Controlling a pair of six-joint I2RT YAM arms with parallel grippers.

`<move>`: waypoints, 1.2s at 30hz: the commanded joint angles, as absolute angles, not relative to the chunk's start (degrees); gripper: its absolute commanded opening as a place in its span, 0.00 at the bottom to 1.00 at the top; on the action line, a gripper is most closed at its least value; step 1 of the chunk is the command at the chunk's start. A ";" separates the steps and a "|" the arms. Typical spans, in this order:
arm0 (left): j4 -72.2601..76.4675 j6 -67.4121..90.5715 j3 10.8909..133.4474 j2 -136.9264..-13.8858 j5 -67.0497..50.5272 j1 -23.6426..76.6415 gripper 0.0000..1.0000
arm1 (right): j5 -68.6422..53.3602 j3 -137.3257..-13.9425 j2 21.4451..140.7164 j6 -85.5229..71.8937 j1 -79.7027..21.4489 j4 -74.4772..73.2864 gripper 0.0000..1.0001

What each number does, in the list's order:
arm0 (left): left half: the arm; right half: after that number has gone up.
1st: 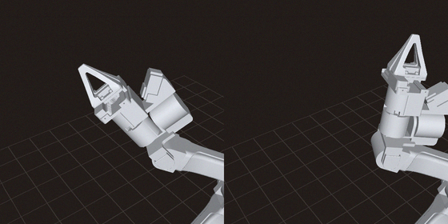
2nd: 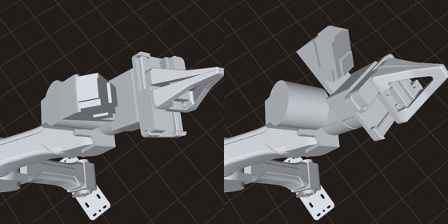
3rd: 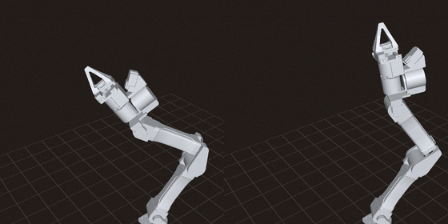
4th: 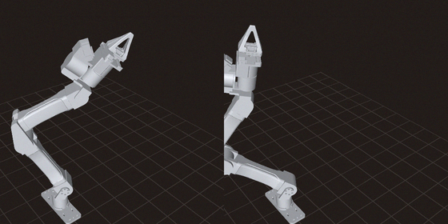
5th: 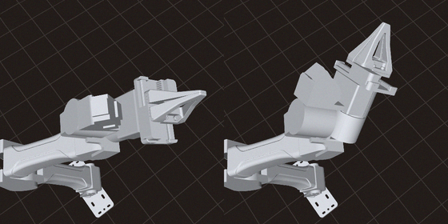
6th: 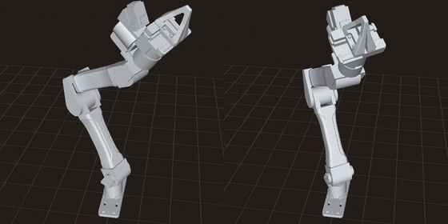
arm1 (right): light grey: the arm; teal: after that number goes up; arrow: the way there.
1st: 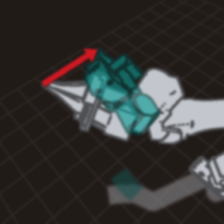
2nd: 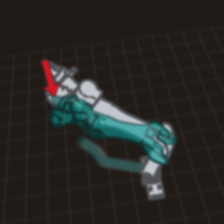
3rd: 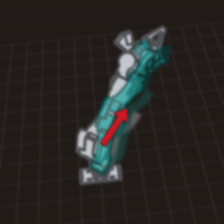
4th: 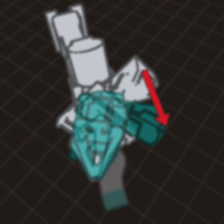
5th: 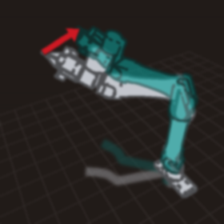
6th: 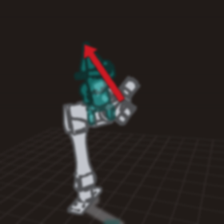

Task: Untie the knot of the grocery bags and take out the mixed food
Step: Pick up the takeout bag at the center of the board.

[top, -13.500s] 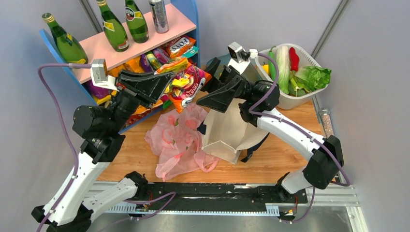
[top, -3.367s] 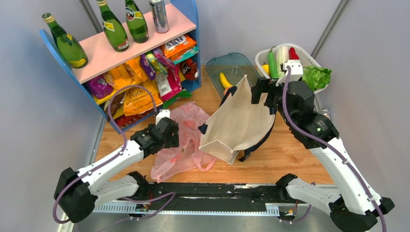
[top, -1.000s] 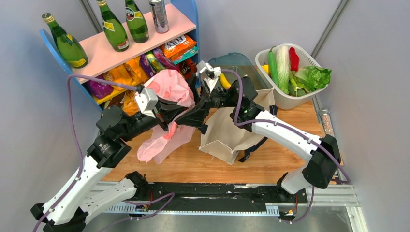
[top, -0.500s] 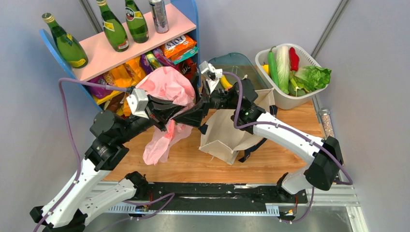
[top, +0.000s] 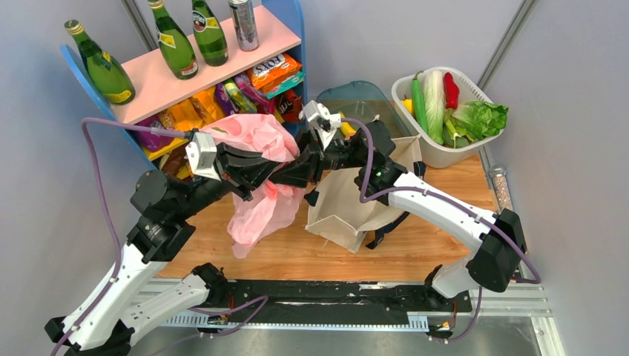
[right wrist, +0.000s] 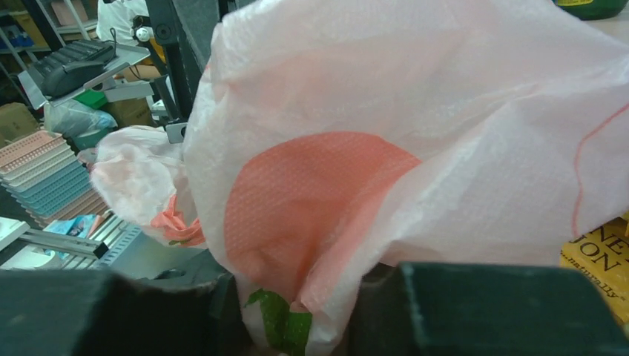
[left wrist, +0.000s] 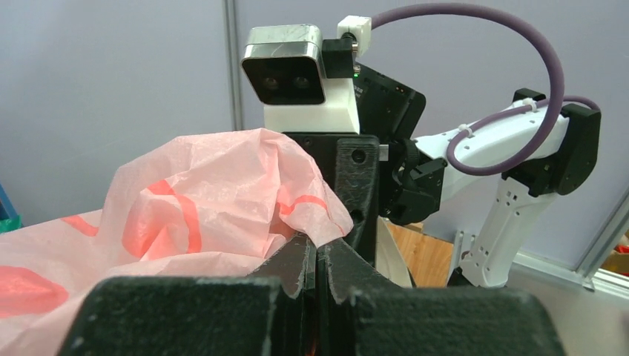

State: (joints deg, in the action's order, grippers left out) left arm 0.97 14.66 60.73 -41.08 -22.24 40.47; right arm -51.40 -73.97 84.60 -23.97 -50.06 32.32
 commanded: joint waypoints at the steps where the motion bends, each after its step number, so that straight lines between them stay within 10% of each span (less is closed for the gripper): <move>1: 4.81 16.56 63.89 -41.24 -23.26 40.60 0.00 | -49.71 -74.93 83.90 -20.27 -50.01 29.55 0.20; 7: 1.58 16.01 65.48 -40.69 -21.73 40.60 0.07 | -42.59 -73.06 80.83 -17.81 -48.70 24.80 0.00; 10: -2.32 13.10 67.34 -40.52 -21.97 40.61 0.69 | -39.65 -72.53 79.62 -18.59 -46.65 24.31 0.00; 13: -10.36 9.76 70.08 -40.67 -20.96 40.56 0.96 | -38.17 -75.84 79.19 -18.32 -43.58 20.06 0.00; 36: -34.40 1.09 78.36 -66.60 -23.08 40.98 0.98 | -15.52 -91.15 62.82 -1.75 -31.23 -2.72 0.00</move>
